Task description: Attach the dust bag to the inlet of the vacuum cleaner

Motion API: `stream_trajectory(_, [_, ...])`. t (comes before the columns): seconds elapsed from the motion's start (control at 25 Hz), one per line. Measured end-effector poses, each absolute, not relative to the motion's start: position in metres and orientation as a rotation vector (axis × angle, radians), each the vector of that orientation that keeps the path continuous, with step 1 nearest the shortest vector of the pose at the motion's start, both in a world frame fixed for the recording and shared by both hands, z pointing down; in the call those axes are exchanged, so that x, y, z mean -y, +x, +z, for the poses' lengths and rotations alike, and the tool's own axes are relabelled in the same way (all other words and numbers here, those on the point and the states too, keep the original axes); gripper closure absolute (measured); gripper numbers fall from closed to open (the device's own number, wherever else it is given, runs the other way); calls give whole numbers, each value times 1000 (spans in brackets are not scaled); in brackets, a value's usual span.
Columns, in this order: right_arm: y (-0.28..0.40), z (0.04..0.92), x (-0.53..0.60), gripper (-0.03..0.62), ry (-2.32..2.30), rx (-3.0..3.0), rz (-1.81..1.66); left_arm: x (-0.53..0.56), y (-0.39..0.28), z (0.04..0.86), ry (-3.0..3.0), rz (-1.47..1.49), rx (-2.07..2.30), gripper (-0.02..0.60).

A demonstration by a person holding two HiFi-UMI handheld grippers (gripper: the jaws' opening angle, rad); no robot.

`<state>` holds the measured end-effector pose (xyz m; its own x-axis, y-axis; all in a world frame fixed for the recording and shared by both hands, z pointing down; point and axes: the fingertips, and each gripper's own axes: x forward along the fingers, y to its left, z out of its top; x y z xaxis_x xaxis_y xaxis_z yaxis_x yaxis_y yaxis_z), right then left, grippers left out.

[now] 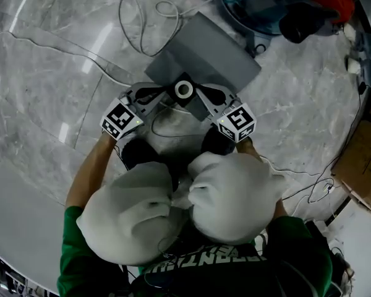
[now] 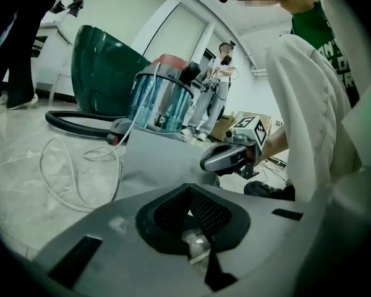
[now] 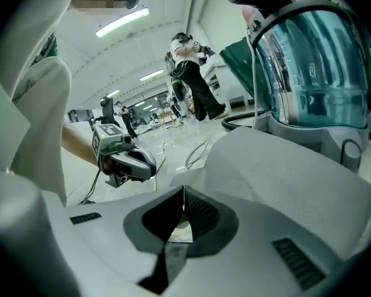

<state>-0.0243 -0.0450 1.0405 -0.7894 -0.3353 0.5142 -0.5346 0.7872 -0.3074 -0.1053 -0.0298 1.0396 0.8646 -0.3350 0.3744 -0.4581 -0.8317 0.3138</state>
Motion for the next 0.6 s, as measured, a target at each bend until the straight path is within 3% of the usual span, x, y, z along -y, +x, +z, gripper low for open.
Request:
stream_trajectory(0.52, [-56, 1069, -13, 580, 502, 2496, 474, 14, -105, 1062, 2613, 455, 582, 577])
stream_trajectory(0.6, [-60, 1073, -20, 539, 482, 2481, 435, 13, -105, 1064, 2612, 462, 582, 577])
